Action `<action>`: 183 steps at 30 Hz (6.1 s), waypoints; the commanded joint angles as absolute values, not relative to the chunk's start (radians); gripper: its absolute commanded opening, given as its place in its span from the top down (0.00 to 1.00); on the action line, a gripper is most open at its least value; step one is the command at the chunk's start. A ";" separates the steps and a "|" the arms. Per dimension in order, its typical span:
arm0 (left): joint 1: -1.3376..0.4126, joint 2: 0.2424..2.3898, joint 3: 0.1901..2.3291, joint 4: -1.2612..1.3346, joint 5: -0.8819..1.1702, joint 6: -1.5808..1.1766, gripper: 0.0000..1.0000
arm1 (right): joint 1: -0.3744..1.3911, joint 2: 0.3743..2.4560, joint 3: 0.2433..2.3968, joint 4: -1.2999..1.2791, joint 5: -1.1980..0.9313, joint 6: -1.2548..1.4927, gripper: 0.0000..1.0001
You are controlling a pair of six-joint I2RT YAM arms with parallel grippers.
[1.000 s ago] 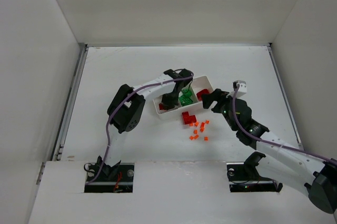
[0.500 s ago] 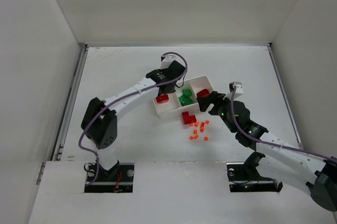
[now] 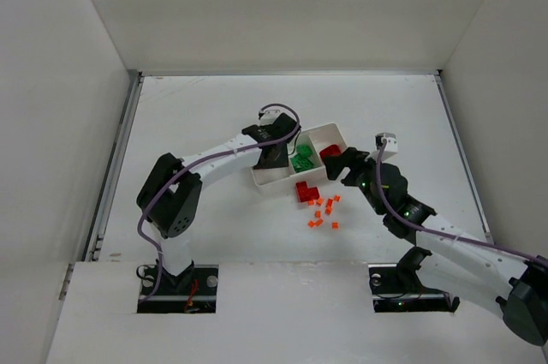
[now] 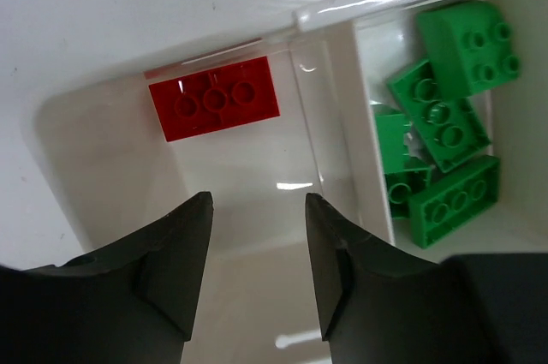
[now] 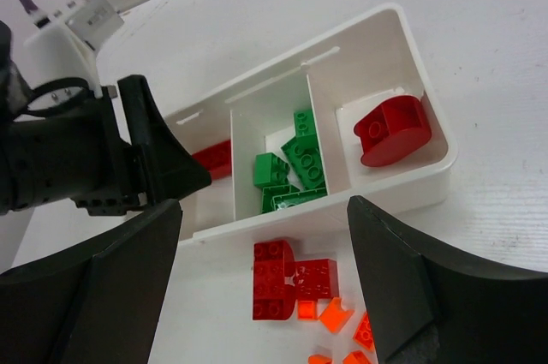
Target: Sort the legos into containers by color
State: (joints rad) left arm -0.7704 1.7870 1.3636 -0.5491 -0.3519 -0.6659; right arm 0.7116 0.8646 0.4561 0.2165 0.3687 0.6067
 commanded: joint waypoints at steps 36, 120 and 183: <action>-0.708 1.847 1.166 -0.169 -0.476 -0.753 0.88 | 0.751 0.913 0.479 0.290 0.368 0.591 0.11; -0.737 1.738 1.236 -0.350 -0.388 -0.551 0.72 | 0.706 0.907 0.460 0.301 0.364 0.598 0.10; -0.732 1.719 1.161 -0.143 -0.506 -0.620 0.59 | 0.716 0.985 0.469 0.339 0.351 0.591 0.10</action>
State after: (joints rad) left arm -0.7444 1.7039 1.1168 -0.1257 -0.5053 -0.6109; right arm 0.7082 0.9760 0.4419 0.2718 0.3580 0.5987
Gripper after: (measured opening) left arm 0.395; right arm 0.896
